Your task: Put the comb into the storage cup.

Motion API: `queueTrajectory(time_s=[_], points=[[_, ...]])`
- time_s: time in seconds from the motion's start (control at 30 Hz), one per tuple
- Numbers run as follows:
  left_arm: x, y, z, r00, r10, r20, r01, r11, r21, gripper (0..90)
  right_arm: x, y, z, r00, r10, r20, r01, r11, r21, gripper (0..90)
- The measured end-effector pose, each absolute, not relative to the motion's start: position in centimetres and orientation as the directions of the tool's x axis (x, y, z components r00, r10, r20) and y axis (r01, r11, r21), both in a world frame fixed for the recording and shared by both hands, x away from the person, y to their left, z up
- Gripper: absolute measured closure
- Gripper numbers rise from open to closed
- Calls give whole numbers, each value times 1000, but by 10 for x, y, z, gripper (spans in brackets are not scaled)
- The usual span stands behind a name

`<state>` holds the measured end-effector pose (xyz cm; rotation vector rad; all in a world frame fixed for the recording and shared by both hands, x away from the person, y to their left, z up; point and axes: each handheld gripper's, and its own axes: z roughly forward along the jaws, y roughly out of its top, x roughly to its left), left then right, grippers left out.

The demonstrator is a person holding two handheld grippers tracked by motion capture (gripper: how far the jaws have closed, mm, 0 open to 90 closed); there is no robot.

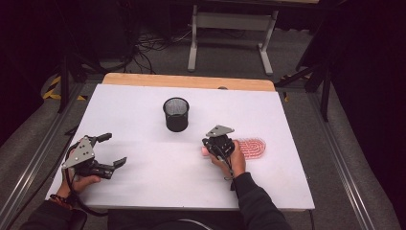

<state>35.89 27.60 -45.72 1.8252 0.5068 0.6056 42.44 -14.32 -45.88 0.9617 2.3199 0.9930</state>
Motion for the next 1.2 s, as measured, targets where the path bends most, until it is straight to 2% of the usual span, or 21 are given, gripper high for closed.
queueTrajectory(time_s=[1.2], points=[[360,275,-458,773,616,154,71,-324,943,57,389,-158,-460,-763,630,-142,374,611,698,900]])
